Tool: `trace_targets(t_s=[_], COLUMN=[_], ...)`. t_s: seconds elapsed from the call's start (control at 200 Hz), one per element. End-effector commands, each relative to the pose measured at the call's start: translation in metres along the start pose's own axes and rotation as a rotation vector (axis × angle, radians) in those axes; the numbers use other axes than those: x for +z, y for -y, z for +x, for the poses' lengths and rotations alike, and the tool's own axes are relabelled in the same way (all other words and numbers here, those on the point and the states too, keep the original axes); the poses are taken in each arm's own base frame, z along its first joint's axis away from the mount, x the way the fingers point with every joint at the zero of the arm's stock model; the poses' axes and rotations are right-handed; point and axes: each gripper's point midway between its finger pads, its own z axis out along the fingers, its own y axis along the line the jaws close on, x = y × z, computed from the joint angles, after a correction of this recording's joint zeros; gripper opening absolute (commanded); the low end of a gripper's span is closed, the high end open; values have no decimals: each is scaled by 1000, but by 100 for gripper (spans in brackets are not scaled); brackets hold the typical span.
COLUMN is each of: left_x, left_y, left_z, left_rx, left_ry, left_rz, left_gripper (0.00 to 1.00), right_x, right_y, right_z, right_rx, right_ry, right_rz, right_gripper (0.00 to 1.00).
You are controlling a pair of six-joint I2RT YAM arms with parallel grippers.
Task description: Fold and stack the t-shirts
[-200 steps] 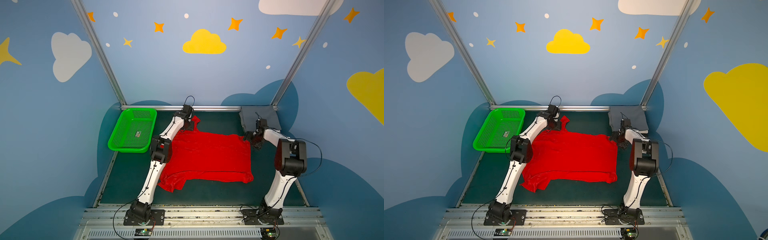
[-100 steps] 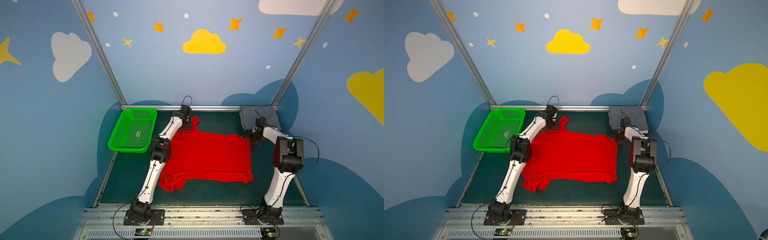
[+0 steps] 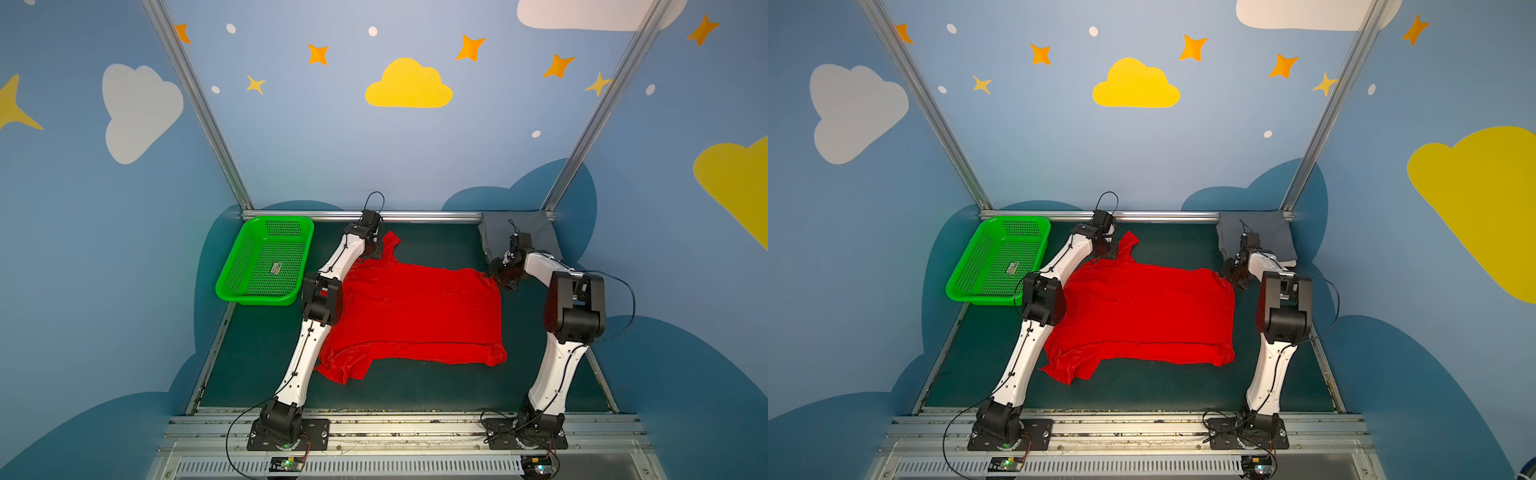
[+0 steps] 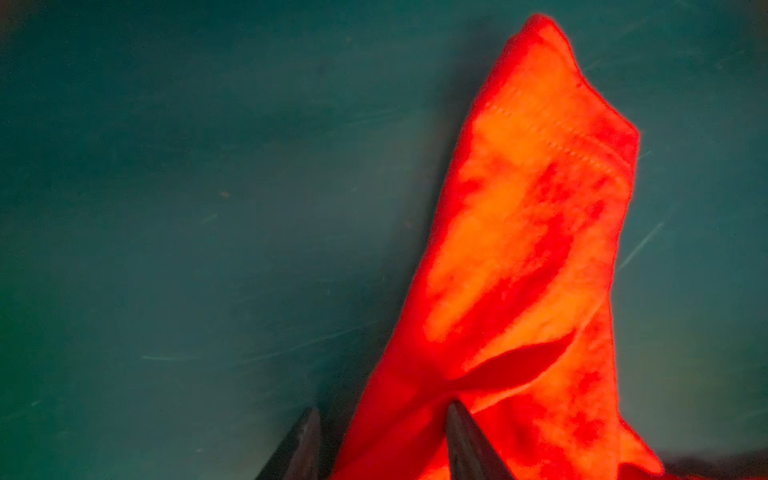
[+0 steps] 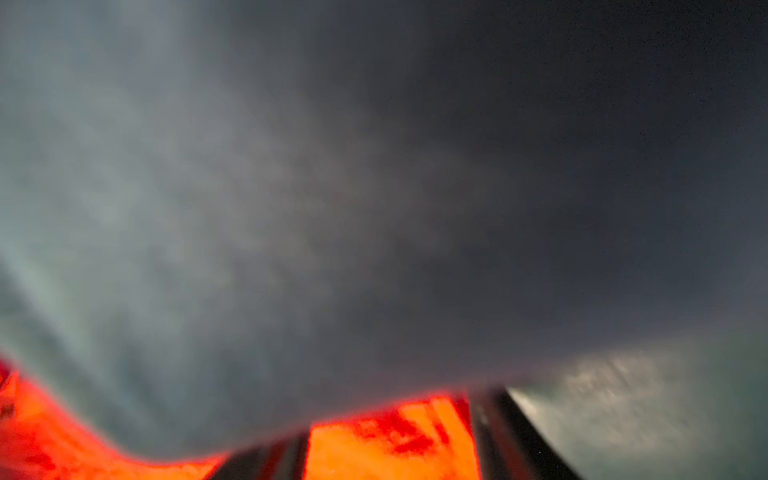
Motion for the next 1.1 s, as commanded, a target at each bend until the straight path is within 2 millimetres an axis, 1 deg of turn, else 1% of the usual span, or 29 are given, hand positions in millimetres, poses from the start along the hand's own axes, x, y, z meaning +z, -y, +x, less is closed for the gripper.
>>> trace_targets(t_s=[0.0,0.075,0.1,0.14,0.165,0.21,0.245,0.265,0.325,0.405,0.471,0.556,0.661,0.701,0.876,1.031,1.056,1.091], left_x=[15,13,13,12,10,8,7,5,1,-6,-14,-22,-29,-30,-32,-34,-34,-35], left_y=[1,-2,-3,-6,-7,-9,-11,-11,-14,-19,-25,-34,-41,-45,-50,-55,-59,-58], left_z=[16,15,15,13,12,10,8,6,2,-6,-13,-20,-27,-27,-24,-22,-21,-22], left_rx=[0,-8,-12,-15,-16,-18,-23,-23,-30,-40,-47,-64,-93,-111,-157,-169,-176,-179], left_ry=[-53,-51,-48,-45,-41,-34,-29,-26,-13,9,28,47,65,65,44,33,31,33], left_rz=[17,4,-7,-16,-18,-20,-22,-22,-26,-34,-41,-44,-34,-26,13,7,2,3], left_gripper=[39,19,13,8,7,7,7,5,4,4,4,4,4,4,4,4,4,4], right_x=[12,11,11,9,8,7,6,5,4,1,-1,-4,-6,-7,-9,-10,-11,-11], right_y=[-11,-13,-13,-14,-13,-13,-13,-14,-13,-11,-9,-8,-8,-9,-16,-27,-30,-34], right_z=[9,9,9,7,7,6,6,5,3,2,-1,-3,-5,-7,-8,-10,-11,-11], right_rx=[9,4,2,-3,-4,-9,-14,-16,-23,-35,-46,-58,-67,-67,-72,-85,-90,-96], right_ry=[-57,-55,-52,-44,-42,-40,-38,-36,-29,-20,-10,-2,5,10,13,17,17,15], right_rz=[-53,-61,-63,-65,-63,-62,-61,-60,-54,-35,-18,-5,0,-4,-33,-74,-83,-99], right_gripper=[45,32,28,22,19,17,12,9,4,3,0,0,0,0,0,0,0,0])
